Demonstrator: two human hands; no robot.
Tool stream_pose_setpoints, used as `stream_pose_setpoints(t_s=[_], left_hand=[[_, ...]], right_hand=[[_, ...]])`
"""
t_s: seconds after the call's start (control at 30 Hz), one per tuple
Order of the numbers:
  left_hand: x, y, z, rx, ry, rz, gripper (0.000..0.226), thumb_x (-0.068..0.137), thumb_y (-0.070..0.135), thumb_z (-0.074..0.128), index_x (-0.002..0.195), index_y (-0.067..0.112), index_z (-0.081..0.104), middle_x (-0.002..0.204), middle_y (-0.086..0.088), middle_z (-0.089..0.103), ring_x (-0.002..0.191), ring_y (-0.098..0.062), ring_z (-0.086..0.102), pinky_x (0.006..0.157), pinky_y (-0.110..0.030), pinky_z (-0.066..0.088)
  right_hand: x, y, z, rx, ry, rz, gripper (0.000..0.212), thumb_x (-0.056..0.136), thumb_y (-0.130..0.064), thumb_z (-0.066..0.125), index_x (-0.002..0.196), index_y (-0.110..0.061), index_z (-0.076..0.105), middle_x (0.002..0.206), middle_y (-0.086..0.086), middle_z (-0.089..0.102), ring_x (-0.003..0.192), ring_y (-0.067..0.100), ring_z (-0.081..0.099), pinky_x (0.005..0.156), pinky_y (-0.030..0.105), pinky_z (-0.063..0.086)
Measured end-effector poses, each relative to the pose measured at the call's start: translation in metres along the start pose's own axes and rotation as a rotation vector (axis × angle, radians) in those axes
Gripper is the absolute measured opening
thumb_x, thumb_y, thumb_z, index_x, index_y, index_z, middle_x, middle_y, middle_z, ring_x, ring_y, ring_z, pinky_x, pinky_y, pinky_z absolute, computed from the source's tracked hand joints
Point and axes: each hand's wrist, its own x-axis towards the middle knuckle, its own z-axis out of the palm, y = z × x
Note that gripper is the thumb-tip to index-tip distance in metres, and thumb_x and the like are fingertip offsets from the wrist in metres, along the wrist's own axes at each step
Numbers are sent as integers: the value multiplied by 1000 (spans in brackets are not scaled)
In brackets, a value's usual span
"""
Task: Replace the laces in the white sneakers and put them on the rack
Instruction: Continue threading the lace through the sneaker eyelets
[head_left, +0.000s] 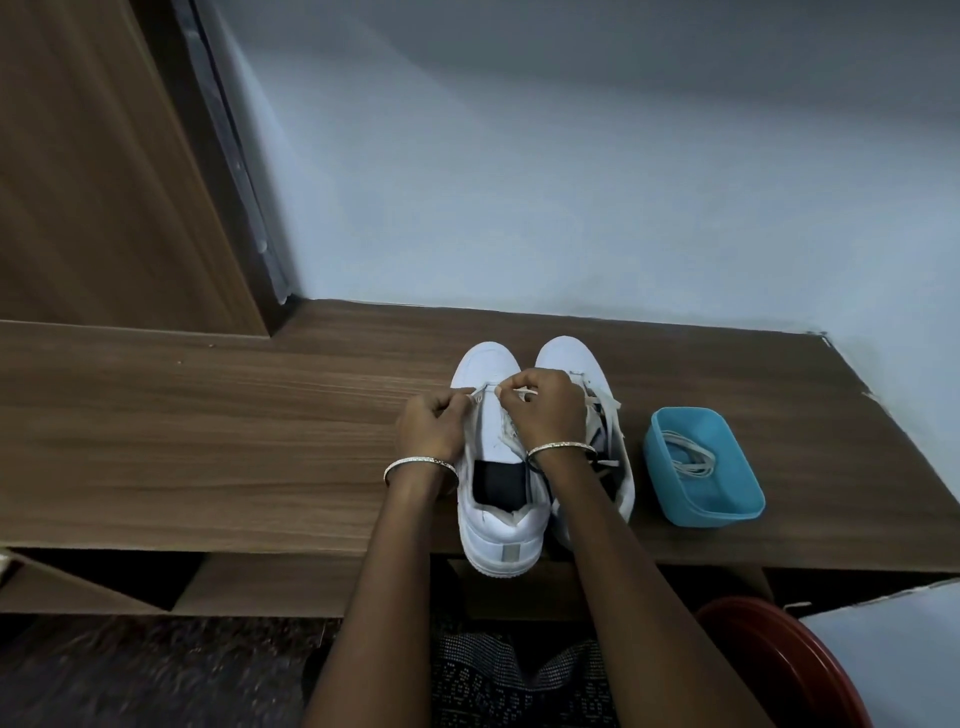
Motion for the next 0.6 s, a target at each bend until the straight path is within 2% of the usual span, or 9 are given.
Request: stream_pose_setpoints(t_s=[0.03, 0.1, 0.17, 0.23, 0.3, 0.37, 0.43, 0.5, 0.6], left_hand=[[-1, 1, -1, -17, -12, 13, 27, 87, 18, 64, 61, 14, 65, 72, 7, 73, 69, -9, 67, 59, -24, 42], [-3, 5, -4, -22, -34, 44, 23, 88, 15, 64, 65, 16, 60, 86, 22, 58, 89, 3, 58, 52, -15, 34], [0, 3, -4, -28, -59, 54, 24, 87, 15, 65, 63, 16, 63, 87, 21, 57, 86, 10, 57, 52, -12, 33], [0, 2, -4, -27, -65, 57, 26, 87, 15, 65, 61, 13, 61, 89, 18, 58, 67, 13, 62, 52, -12, 33], [0, 1, -4, -26, -62, 54, 26, 87, 14, 65, 63, 11, 56, 88, 19, 54, 78, 5, 63, 51, -11, 32], [2, 1, -4, -36, -60, 45, 33, 87, 14, 65, 56, 6, 56, 87, 22, 55, 85, 6, 58, 53, -13, 33], [4, -1, -4, -33, -65, 34, 39, 86, 14, 66, 47, 15, 63, 86, 21, 62, 66, 11, 62, 55, -13, 37], [5, -3, -4, -28, -76, 33, 43, 86, 14, 65, 44, 20, 61, 80, 19, 71, 59, 10, 54, 58, -17, 38], [3, 0, -4, -12, -76, 47, 35, 88, 16, 63, 55, 3, 61, 73, 19, 69, 51, 8, 48, 54, -19, 36]], right_hand=[[-1, 0, 1, -12, -14, -12, 4, 81, -22, 73, 78, -20, 75, 81, -2, 75, 78, 16, 69, 69, 28, 52], [-1, 0, 5, -27, -46, -24, 6, 82, -21, 71, 78, -19, 74, 81, -2, 74, 79, 16, 68, 67, 25, 47], [-1, 0, 9, -9, -61, -8, 8, 83, -21, 69, 76, -20, 73, 80, -2, 73, 79, 17, 67, 67, 26, 47], [-1, 0, 13, 36, -55, 15, 11, 84, -21, 69, 74, -20, 71, 78, -2, 72, 79, 18, 68, 70, 30, 52], [0, 2, 15, 78, -32, 37, 11, 85, -20, 68, 75, -19, 70, 78, -2, 72, 79, 19, 68, 75, 35, 56], [1, 4, 14, 133, 0, 72, 11, 86, -20, 67, 77, -16, 71, 78, -3, 72, 79, 19, 68, 79, 39, 56], [3, 6, 13, 174, 0, 96, 11, 86, -21, 67, 78, -14, 72, 78, -3, 72, 79, 18, 68, 81, 40, 56], [3, 6, 14, 164, -24, 89, 10, 86, -20, 68, 78, -15, 72, 78, -3, 72, 79, 18, 68, 80, 39, 56], [1, 5, 16, 143, -41, 86, 11, 86, -17, 69, 75, -18, 69, 78, -5, 70, 81, 19, 67, 80, 36, 55]])
